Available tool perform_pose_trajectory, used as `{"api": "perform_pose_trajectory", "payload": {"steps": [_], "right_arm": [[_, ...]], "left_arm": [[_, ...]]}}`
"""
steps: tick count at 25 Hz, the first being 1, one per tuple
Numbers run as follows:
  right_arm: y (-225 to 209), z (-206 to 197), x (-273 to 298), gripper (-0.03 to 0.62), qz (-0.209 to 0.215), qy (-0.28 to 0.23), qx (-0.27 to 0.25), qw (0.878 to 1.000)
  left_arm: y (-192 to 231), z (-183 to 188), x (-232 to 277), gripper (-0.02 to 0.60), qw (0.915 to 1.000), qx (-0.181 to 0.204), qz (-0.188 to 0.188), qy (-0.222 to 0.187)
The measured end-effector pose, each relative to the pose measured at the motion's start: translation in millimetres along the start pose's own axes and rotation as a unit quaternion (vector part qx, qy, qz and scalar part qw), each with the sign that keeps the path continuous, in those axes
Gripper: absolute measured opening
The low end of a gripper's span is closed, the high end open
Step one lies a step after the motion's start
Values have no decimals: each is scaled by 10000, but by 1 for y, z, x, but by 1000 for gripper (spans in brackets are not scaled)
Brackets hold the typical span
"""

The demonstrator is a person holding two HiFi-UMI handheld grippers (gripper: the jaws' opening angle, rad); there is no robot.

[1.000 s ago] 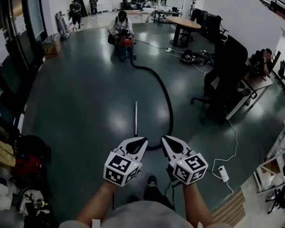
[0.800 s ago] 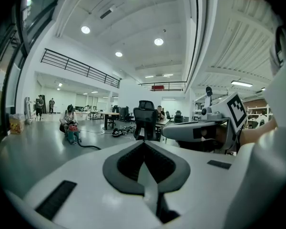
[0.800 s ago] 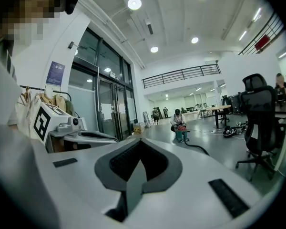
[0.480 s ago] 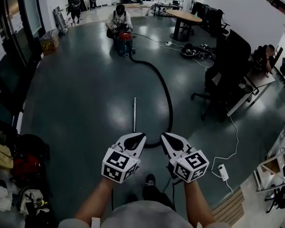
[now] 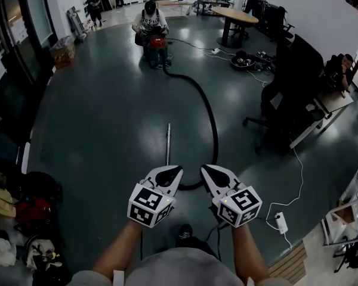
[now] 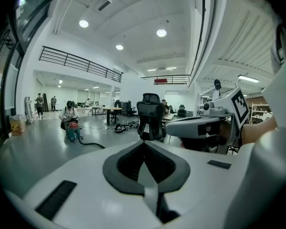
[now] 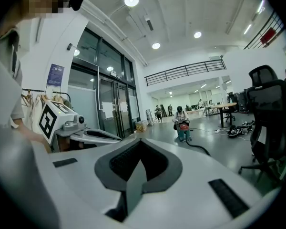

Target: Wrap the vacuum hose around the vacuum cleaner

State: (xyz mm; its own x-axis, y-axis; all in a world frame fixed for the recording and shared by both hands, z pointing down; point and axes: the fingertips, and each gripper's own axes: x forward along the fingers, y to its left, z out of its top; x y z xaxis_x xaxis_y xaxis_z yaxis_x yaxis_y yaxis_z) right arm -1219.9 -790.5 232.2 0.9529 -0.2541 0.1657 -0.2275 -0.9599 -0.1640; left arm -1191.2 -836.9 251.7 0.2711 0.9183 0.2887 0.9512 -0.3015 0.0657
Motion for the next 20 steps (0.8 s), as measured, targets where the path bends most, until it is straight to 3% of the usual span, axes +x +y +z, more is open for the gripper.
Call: {"api": "perform_pose_trajectory", "payload": {"steps": [8, 20], "right_arm": [[-64, 11, 4, 5, 98, 31, 40, 9999], [-94, 8, 52, 5, 73, 200, 49, 9998]], "left_arm": [[1, 24, 55, 8, 9997, 162, 116, 103], [51, 23, 84, 8, 9995, 111, 151, 261]]}}
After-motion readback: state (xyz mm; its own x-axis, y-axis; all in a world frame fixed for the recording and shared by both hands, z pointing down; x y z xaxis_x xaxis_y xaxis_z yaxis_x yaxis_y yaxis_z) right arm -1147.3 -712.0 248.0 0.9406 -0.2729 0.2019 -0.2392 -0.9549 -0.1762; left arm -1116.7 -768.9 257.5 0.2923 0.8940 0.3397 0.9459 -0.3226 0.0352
